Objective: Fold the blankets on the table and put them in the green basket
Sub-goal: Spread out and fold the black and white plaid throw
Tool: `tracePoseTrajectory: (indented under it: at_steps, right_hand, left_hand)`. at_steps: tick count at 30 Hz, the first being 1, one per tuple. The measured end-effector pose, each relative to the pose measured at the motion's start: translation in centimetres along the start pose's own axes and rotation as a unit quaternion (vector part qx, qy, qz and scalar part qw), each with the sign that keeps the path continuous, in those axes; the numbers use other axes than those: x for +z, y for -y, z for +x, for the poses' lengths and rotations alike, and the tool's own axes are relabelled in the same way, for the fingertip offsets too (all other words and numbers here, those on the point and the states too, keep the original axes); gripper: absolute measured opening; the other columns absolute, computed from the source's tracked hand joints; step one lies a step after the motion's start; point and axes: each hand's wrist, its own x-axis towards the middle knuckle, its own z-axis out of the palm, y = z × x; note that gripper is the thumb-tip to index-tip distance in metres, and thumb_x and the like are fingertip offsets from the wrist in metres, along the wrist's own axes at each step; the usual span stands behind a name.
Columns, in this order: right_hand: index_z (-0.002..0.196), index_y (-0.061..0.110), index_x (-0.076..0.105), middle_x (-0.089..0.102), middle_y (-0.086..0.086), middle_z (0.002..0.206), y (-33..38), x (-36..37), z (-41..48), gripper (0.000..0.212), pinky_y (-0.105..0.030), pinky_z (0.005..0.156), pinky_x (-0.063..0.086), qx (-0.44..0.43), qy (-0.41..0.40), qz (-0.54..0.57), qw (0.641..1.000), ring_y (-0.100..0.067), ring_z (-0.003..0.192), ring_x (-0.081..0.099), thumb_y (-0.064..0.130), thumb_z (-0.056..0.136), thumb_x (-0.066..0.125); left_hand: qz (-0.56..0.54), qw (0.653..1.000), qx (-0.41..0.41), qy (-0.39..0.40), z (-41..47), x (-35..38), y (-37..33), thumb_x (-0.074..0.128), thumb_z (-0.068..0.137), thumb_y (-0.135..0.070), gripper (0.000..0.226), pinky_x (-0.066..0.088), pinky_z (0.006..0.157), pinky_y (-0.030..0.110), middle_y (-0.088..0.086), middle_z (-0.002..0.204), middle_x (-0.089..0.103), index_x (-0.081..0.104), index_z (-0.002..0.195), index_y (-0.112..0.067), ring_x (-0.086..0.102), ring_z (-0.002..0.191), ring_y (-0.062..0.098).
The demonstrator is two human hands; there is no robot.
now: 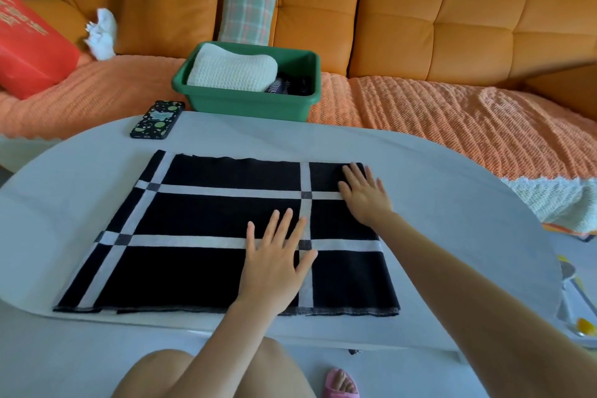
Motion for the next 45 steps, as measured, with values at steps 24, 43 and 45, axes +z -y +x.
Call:
tracePoseTrajectory:
  at_steps: [24,43,45]
  right_hand:
    - [0.086,0.009,0.054,0.056,-0.005,0.072,-1.1,-4.9,-1.4,0.015,-0.026,0.048,0.049,0.146,-0.039,0.476,0.866,-0.019,0.056,0.056,0.013,0.081,0.067]
    - [0.095,-0.001,0.055,0.061,-0.02,0.092,26.8,-4.4,1.7,0.011,-0.042,0.055,0.056,-0.002,-0.048,0.551,0.833,-0.021,0.047,0.057,0.001,0.085,0.058]
    - [0.097,-0.002,0.055,0.06,-0.019,0.093,30.2,-3.3,1.9,0.011,-0.048,0.063,0.057,-0.018,-0.039,0.537,0.842,-0.022,0.046,0.058,0.001,0.086,0.055]
  left_hand:
    - [-0.035,0.996,-0.073,0.046,-0.5,-3.7,-14.4,0.05,0.091,-0.022,0.03,0.041,0.077,0.029,0.009,0.113,0.046,0.047,0.116,-0.005,0.046,0.106,0.024]
    - [-0.553,0.735,-0.342,-0.191,-6.7,-11.2,11.1,0.045,0.09,-0.01,0.022,0.055,0.078,0.046,0.008,0.09,0.065,0.063,0.101,-0.017,0.062,0.09,0.025]
    - [-0.49,0.762,-0.356,-0.232,-7.7,-11.3,13.3,0.045,0.089,-0.01,0.021,0.053,0.075,0.035,0.005,0.09,0.066,0.062,0.098,-0.016,0.061,0.087,0.022]
